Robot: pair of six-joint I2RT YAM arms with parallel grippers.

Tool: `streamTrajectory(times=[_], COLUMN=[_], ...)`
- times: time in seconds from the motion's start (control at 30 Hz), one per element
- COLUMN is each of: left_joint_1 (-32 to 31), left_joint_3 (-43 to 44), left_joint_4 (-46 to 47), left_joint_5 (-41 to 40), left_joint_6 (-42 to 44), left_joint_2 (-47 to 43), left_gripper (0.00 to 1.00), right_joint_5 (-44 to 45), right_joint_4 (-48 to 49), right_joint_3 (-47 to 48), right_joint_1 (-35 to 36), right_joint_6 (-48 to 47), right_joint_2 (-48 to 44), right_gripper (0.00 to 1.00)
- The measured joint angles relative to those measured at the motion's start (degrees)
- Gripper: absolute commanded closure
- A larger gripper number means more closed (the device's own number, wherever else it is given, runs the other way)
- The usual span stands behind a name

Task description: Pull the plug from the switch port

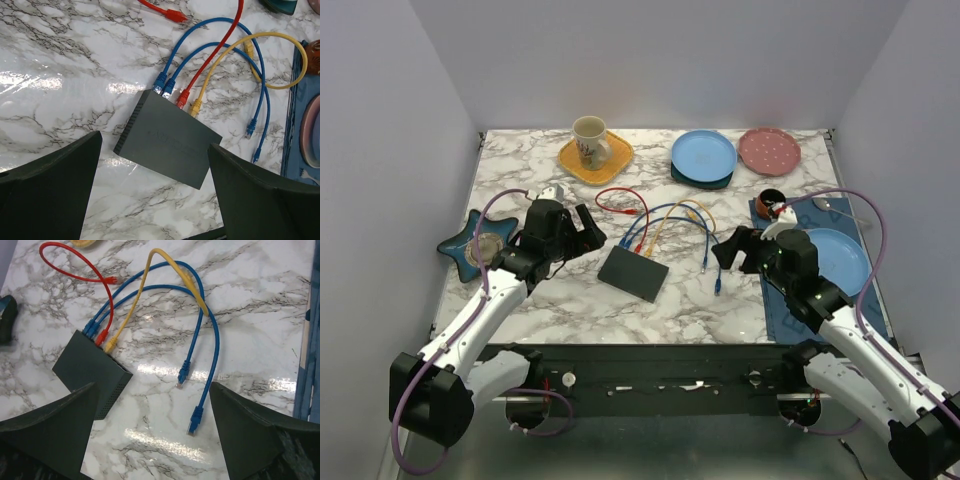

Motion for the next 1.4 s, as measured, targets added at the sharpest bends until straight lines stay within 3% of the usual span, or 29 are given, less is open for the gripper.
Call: streamTrajectory(times=[0.17,0.27,0.3,0.4,0.5,0.53,0.63,0.7,0.77,0.9,1.03,1.4], left_joint_1=[0.0,0.0,0.0,-0.1,-0.9,-1.2,-2.1,-2.4,-2.6,-2.8,-2.8,-3.2], left_joint_3=[-1.6,-2.4,-2.6,-4.0,-8.5,-9.8,-13.9,-15.0,-15.4,-16.4,-17.6,-16.7], left_joint_4=[0.2,-0.2,-0.1,0.7,2.5,2.7,3.0,3.1,3.5,4.6,4.8,6.8], left_joint_5=[-0.1,-0.3,-0.3,-0.2,-0.2,-0.2,0.0,-0.1,-0.1,-0.4,-0.4,0.3], left_joint_6=[-1.2,-2.6,-3.5,-5.9,-9.4,-10.1,-13.1,-14.2,-15.0,-16.6,-16.9,-16.5], left_joint_2=[-0.4,0.1,0.6,1.4,1.0,0.8,-0.5,-1.3,-1.9,-2.6,-2.1,10.2], left_gripper=[0.01,0.01,0.03,0.18,0.42,0.56,0.72,0.78,0.87,0.89,0.89,0.93], right_joint_5=[-4.0,-6.8,-7.8,-11.1,-13.2,-13.7,-14.7,-15.1,-15.3,-15.7,-15.8,-15.6], right_joint_4=[1.1,2.4,2.6,3.6,4.5,5.1,6.9,7.9,9.0,11.6,12.7,12.4], right_joint_3=[0.0,0.1,0.3,1.4,2.8,3.1,4.0,5.5,7.3,10.8,13.7,19.8], right_joint_1=[0.0,0.0,0.0,0.1,1.2,1.8,3.7,4.9,5.4,5.9,6.2,9.1], right_joint_6=[-0.2,0.0,0.2,1.1,2.0,2.4,3.1,3.4,3.6,4.2,4.8,4.4], right_joint_2=[0.8,3.9,5.4,11.8,17.3,18.7,22.1,25.0,28.3,35.6,42.9,53.9], right_gripper=[0.09,0.19,0.27,0.37,0.54,0.56,0.59,0.59,0.66,0.7,0.81,0.87])
